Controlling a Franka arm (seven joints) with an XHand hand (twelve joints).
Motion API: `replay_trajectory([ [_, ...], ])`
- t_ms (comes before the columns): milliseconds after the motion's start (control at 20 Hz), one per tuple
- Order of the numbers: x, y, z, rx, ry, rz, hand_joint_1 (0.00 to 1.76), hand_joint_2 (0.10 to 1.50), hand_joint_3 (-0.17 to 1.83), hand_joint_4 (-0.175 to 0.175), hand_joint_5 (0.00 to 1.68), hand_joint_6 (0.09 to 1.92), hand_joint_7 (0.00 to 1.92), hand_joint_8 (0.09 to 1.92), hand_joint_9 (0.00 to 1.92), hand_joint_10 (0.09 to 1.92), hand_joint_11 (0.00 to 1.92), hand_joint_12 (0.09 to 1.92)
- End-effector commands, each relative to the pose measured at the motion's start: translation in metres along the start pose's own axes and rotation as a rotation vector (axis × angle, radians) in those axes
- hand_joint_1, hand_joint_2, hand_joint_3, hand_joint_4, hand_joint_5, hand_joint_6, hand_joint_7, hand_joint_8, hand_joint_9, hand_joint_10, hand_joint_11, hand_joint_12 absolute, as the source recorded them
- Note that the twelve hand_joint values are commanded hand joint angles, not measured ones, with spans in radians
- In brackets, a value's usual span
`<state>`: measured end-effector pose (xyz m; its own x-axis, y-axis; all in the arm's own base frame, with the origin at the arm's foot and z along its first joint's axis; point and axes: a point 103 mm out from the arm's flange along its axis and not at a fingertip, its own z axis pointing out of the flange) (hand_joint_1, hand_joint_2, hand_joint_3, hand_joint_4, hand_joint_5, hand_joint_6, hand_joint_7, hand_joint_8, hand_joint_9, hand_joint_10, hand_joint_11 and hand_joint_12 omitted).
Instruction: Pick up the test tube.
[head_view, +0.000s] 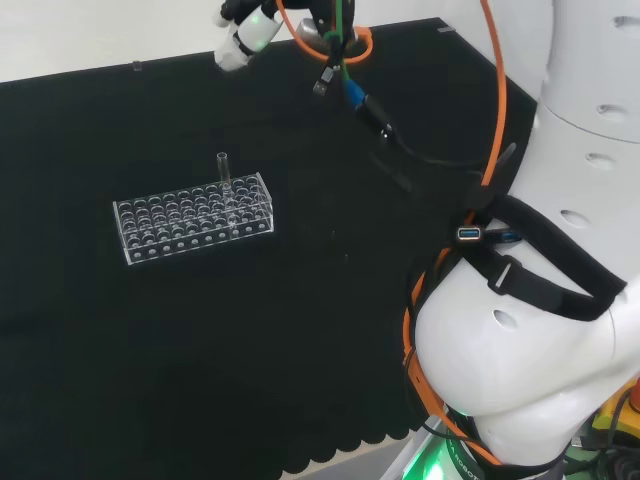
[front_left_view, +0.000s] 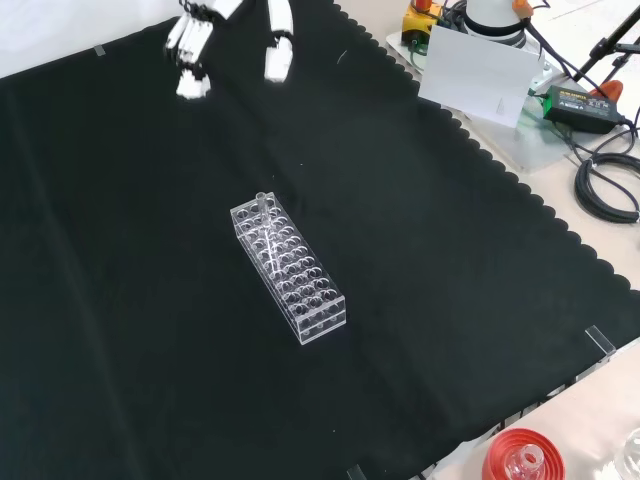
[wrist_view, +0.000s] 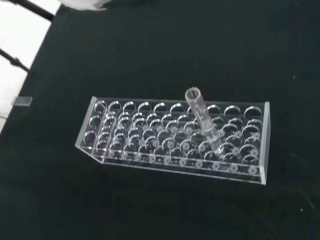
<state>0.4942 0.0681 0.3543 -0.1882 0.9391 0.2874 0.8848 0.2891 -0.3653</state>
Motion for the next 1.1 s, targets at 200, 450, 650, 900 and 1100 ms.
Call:
replay_trajectory([
  [200, 0.006, 0.030, 0.029, 0.071, -0.027, -0.009, 0.77, 0.78, 0.36, -0.074, 0.26, 0.10, 0.24, 0.87, 0.27, 0.95, 0.03, 1.56],
  [450, 0.006, 0.041, 0.050, 0.108, -0.047, -0.013, 0.77, 0.77, 0.36, -0.075, 0.27, 0.10, 0.25, 0.87, 0.27, 0.95, 0.03, 1.56],
  [650, 0.004, 0.052, 0.067, 0.135, -0.055, -0.006, 0.78, 0.77, 0.36, -0.075, 0.27, 0.09, 0.25, 0.87, 0.28, 0.95, 0.03, 1.56],
  [900, -0.003, 0.068, 0.082, 0.154, -0.098, 0.014, 0.79, 0.77, 0.37, -0.075, 0.27, 0.09, 0.26, 0.87, 0.28, 0.94, 0.03, 1.56],
  [1100, -0.008, 0.078, 0.094, 0.178, -0.129, 0.023, 0.79, 0.77, 0.37, -0.075, 0.27, 0.09, 0.26, 0.87, 0.28, 0.94, 0.03, 1.56],
])
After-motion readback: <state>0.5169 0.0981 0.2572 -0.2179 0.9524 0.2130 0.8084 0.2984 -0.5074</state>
